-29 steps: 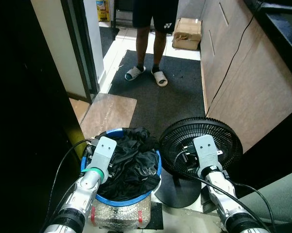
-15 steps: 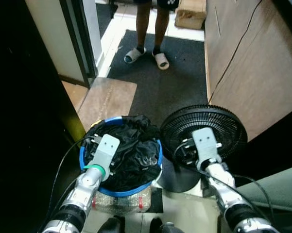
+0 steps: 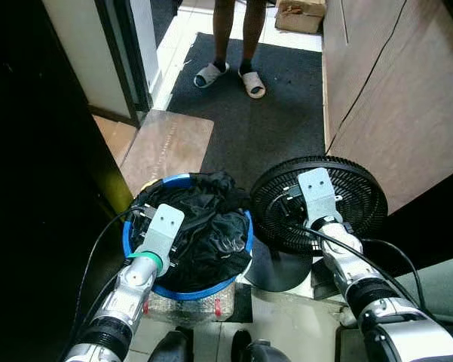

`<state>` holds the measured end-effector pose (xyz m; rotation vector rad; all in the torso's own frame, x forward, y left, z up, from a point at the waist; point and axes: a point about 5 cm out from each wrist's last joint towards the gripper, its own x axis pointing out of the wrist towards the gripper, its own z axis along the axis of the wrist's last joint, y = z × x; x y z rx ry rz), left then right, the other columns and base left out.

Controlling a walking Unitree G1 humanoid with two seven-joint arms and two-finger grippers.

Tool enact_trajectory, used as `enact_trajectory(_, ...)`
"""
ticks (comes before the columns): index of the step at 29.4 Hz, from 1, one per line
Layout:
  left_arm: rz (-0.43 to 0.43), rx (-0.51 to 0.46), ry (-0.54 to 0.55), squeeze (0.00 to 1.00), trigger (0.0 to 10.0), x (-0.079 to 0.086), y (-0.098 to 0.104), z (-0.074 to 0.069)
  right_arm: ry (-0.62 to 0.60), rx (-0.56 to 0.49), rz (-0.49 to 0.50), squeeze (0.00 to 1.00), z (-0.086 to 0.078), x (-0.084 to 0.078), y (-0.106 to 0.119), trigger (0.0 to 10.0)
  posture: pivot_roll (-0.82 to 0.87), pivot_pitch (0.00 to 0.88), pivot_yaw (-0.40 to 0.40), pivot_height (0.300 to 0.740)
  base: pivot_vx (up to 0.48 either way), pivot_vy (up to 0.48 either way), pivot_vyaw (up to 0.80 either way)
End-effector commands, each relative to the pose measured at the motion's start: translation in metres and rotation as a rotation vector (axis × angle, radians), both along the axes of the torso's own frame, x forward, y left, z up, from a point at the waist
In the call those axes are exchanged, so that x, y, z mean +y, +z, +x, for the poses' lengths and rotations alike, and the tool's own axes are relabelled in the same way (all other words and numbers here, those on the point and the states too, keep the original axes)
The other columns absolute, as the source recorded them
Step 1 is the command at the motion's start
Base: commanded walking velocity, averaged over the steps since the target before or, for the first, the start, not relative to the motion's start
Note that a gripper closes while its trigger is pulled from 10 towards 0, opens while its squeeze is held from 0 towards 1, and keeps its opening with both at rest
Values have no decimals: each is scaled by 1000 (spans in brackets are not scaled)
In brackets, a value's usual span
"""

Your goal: Clothes washing

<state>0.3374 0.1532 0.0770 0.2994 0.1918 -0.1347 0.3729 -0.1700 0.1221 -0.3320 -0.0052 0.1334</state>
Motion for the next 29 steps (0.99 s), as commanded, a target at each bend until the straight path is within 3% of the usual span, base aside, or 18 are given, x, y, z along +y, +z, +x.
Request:
enact_trajectory(1, -12, 41, 26, 0, 10000, 8, -11, -8, 15, 52, 5, 0, -11, -2, -20, 10000, 128, 313, -7, 740, 0, 0, 0)
enact_trajectory(3, -22, 30, 1, 0, 10000, 5, -8, -9, 23, 51, 15, 0, -17, -3, -26, 10000, 112, 304, -3, 740, 0, 0, 0)
enact_trajectory(5, -18, 9, -106, 0, 10000, -15, 0, -10, 14, 44, 32, 0, -26, -7, -34, 10000, 89, 288, 4, 740, 0, 0, 0)
enact_trajectory(7, -18, 9, -106, 0, 10000, -15, 0, -10, 14, 44, 32, 0, -26, -7, -34, 10000, 89, 288, 4, 740, 0, 0, 0)
enact_trajectory(8, 2, -2, -167, 0, 10000, -28, 3, -9, 3, 40, 38, 0, -29, -8, -37, 10000, 72, 279, 11, 740, 0, 0, 0)
enact_trajectory(10, 2, -2, -167, 0, 10000, -28, 3, -9, 3, 40, 38, 0, -29, -8, -37, 10000, 72, 279, 11, 740, 0, 0, 0)
enact_trajectory(11, 56, -2, -225, 0, 10000, -44, 4, -6, -3, 33, 41, 0, -34, -10, -40, 10000, 59, 276, 18, 740, 0, 0, 0)
enact_trajectory(12, 56, -2, -225, 0, 10000, -44, 4, -6, -3, 33, 41, 0, -34, -10, -40, 10000, 59, 276, 18, 740, 0, 0, 0)
enact_trajectory(13, 103, -12, -264, 0, 10000, -56, 6, -4, -5, 28, 38, 0, -39, -11, -44, 10000, 53, 276, 22, 740, 0, 0, 0)
enact_trajectory(15, 103, -12, -264, 0, 10000, -56, 6, -4, -5, 28, 38, 0, -39, -11, -44, 10000, 53, 276, 22, 740, 0, 0, 0)
enact_trajectory(16, 116, 9, -285, 0, 10000, -67, 6, 2, -9, 33, 40, 0, -48, -11, -52, 10000, 38, 279, 36, 740, 0, 0, 0)
enact_trajectory(18, 113, 33, -294, 0, 10000, -74, 4, 5, -16, 45, 42, 0, -56, -11, -59, 10000, 30, 283, 42, 740, 0, 0, 0)
enact_trajectory(23, 98, 59, -291, 0, 10000, -76, 2, 7, -23, 57, 47, 0, -62, -11, -65, 10000, 24, 288, 48, 740, 0, 0, 0)
enact_trajectory(24, 93, 83, -273, 1000, 10000, -73, -1, 8, -24, 65, 52, 0, -66, -10, -68, 10000, 22, 295, 49, 740, 0, 0, 0)
enact_trajectory(26, 93, 83, -273, 1000, 10000, -73, -1, 8, -24, 65, 52, 0, -66, -10, -68, 10000, 22, 295, 49, 740, 0, 0, 0)
enact_trajectory(29, 117, 112, -232, 1000, 10000, -57, -6, 9, -11, 73, 54, 0, -67, -7, -69, 10000, 30, 313, 44, 740, 0, 0, 0)
